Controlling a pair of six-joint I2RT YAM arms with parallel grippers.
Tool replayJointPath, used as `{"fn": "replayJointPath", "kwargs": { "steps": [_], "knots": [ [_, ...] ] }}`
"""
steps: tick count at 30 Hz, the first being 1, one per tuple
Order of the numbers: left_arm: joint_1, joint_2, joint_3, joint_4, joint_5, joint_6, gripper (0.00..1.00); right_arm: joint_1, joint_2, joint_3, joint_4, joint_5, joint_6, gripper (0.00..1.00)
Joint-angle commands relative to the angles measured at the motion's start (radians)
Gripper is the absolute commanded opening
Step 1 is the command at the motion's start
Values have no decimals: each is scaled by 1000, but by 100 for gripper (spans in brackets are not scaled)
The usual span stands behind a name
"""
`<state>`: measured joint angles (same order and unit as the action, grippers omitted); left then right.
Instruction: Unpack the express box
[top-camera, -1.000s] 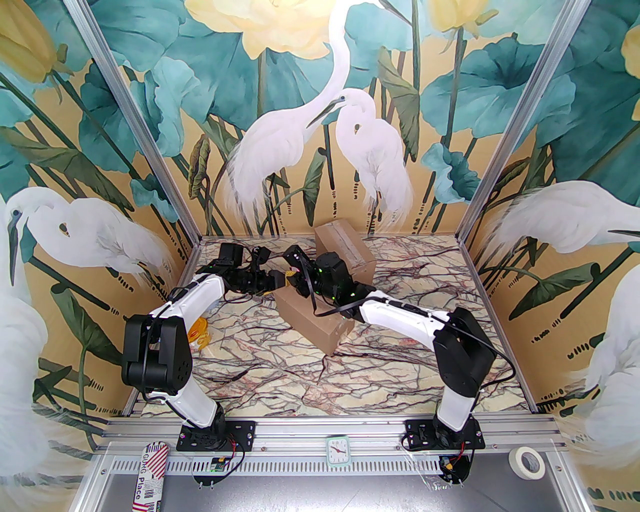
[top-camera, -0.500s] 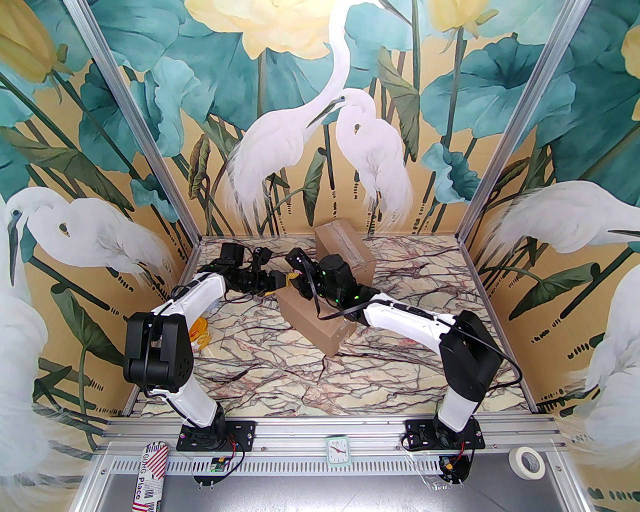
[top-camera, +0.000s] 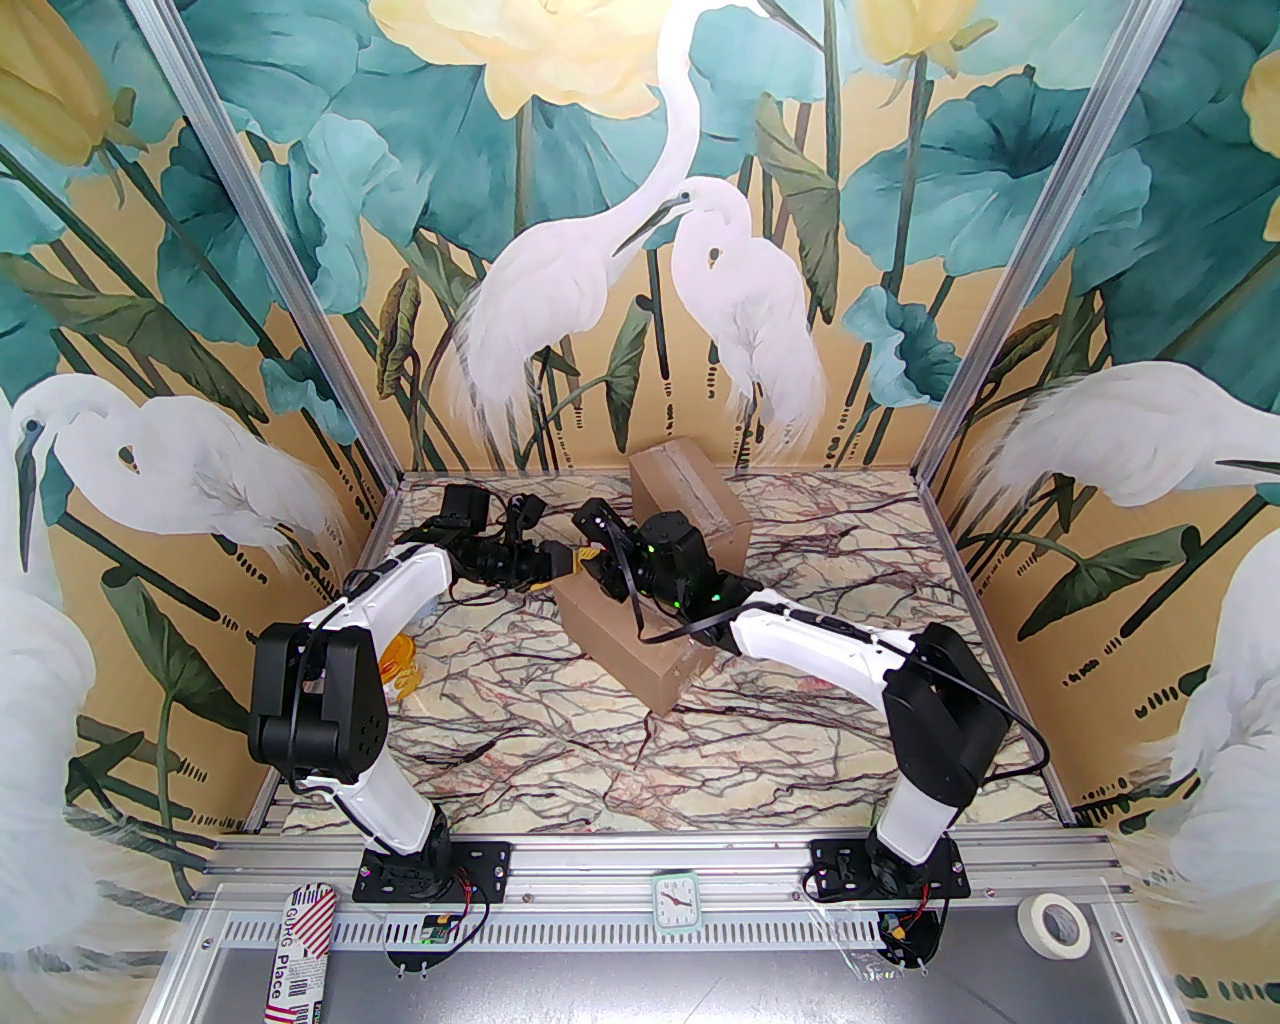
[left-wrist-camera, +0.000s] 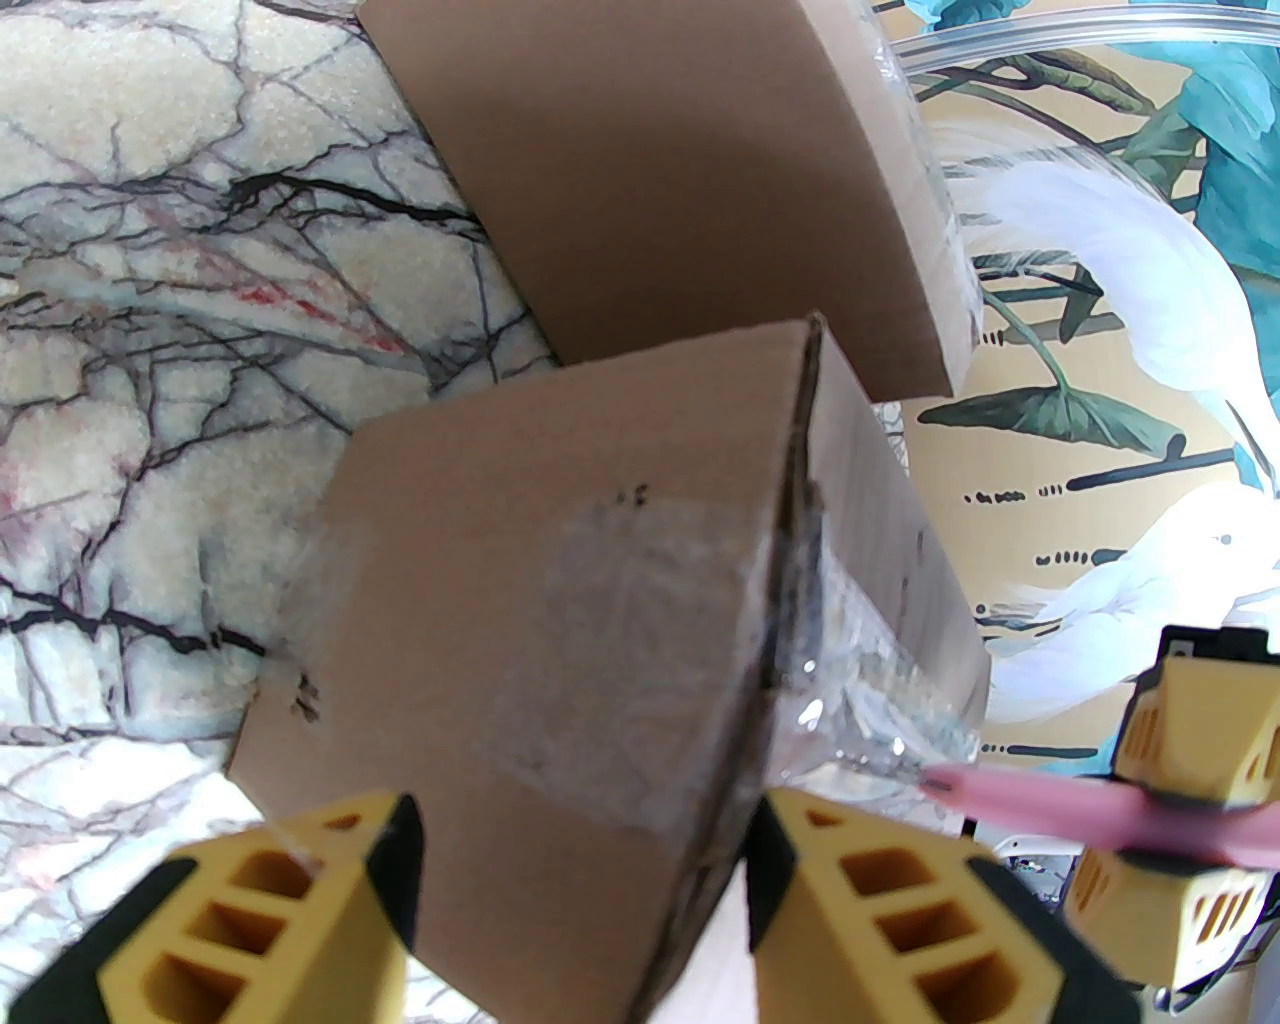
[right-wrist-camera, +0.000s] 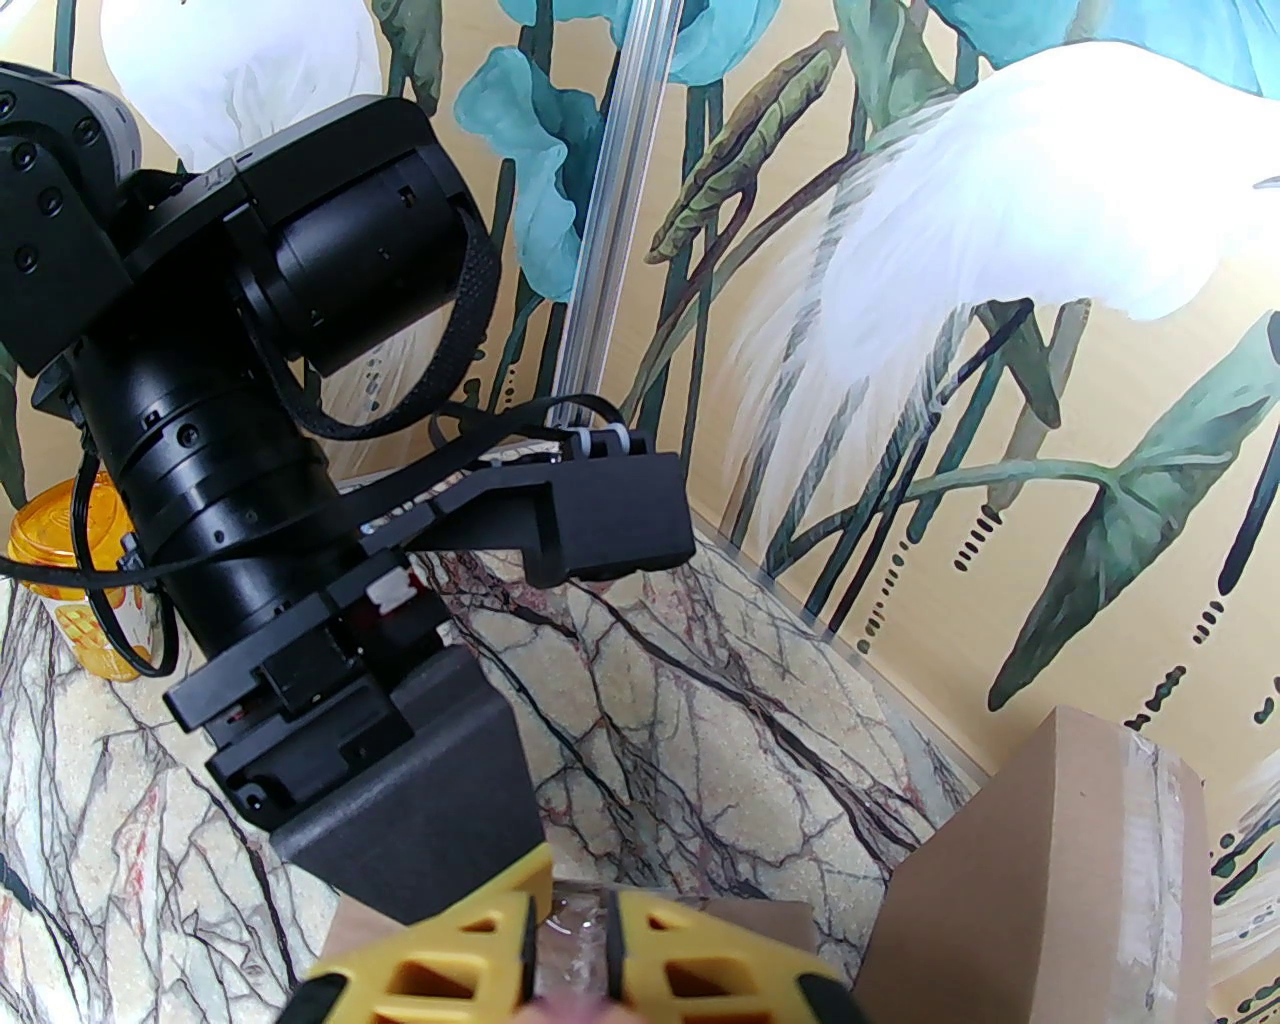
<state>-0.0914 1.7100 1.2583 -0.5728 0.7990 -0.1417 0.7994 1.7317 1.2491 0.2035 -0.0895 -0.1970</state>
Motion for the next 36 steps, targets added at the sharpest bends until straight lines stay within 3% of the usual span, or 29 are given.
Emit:
{"fn": "replayJointPath", "kwargs": {
  "steps": [1, 21, 36],
  "knots": [
    [24, 42, -10, -83, -186, 13, 56, -14, -62, -41, -70, 64, -22, 0],
    [22, 30, 3, -99, -199, -2, 56, -14, -149, -105, -151, 24, 27, 0],
    [-28, -23, -19, -90, -196, -10, 55, -25, -95, 9, -16, -18, 106, 0]
  ]
}}
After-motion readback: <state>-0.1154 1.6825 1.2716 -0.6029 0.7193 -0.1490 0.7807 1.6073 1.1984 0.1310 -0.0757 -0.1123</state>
